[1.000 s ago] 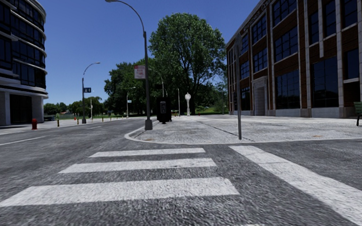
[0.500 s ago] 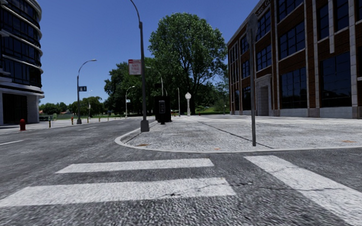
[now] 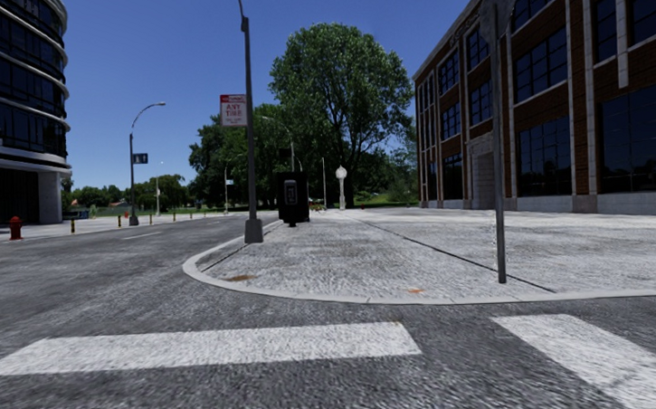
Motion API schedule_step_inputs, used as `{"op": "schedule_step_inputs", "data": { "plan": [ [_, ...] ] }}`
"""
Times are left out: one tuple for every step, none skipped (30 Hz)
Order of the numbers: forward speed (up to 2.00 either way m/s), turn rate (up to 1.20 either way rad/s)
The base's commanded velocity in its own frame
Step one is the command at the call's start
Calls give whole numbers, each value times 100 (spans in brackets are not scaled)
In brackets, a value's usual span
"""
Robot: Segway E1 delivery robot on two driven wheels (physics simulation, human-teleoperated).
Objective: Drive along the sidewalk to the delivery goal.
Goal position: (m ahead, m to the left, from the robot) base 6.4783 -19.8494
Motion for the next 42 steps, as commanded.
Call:
{"op": "schedule_step_inputs", "data": {
  "plan": [
    [200,0],
    [200,0],
    [200,0],
    [200,0],
    [200,0],
    [200,0],
    [200,0],
    [200,0],
    [200,0],
    [200,0],
    [200,0],
    [200,0],
    [200,0],
    [200,0],
    [200,0],
    [200,0],
    [200,0],
    [200,0],
    [200,0],
    [198,0],
    [192,0],
    [185,0],
    [185,0],
    [173,-7],
    [161,-11],
    [152,-12],
    [141,-16],
    [141,-16],
    [137,-23],
    [136,-26],
    [136,-27],
    [136,-27],
    [136,-27],
    [136,-27],
    [136,-27],
    [136,-27],
    [136,-28],
    [136,-28],
    [136,-34],
    [136,-37],
    [136,-38],
    [136,-39]
  ]
}}
